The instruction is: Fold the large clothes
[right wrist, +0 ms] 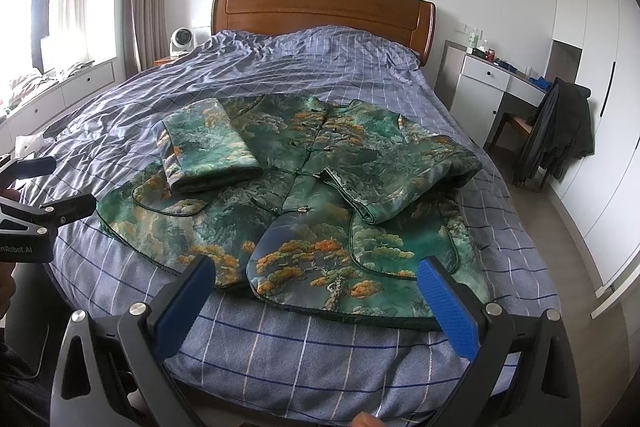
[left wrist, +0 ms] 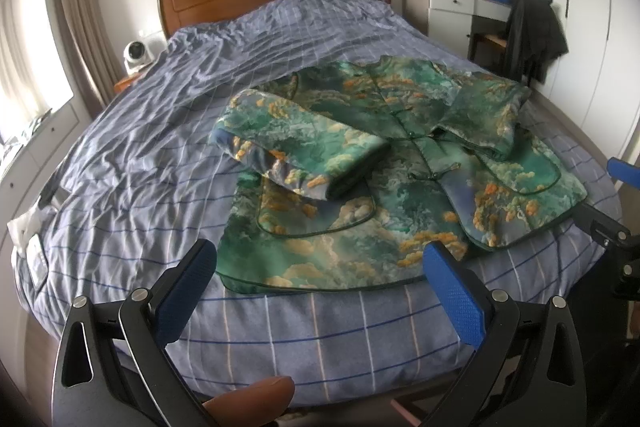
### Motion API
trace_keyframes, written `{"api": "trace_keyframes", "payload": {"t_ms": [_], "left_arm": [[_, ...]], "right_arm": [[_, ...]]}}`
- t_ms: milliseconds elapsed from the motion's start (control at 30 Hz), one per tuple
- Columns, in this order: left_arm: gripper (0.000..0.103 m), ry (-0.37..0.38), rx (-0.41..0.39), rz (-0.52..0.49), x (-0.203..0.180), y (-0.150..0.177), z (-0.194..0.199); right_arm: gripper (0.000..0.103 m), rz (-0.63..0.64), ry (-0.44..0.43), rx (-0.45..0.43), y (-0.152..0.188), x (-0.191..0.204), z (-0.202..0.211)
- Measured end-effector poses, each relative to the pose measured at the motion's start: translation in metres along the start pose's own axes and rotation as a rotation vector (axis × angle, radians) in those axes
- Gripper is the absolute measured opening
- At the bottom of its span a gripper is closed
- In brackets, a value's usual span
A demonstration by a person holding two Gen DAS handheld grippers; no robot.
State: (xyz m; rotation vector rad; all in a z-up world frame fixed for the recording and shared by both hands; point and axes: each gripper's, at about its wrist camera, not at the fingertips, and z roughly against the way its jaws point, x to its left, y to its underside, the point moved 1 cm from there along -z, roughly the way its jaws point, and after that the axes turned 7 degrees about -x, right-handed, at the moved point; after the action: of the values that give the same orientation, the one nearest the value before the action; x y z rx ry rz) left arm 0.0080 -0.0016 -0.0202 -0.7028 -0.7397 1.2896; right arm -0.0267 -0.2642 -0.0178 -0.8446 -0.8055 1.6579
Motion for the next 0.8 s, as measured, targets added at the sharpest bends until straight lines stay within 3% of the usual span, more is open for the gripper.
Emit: {"api": "trace_keyframes", "payload": {"t_ms": [800], "left_arm": [[0.103,0.000,0.005,0.000,-0.0018,0.0009,-0.0029]], "right_arm": [[0.103,-0.011,-0.012,0.021,0.0092,0.0029,-0.0064]]}}
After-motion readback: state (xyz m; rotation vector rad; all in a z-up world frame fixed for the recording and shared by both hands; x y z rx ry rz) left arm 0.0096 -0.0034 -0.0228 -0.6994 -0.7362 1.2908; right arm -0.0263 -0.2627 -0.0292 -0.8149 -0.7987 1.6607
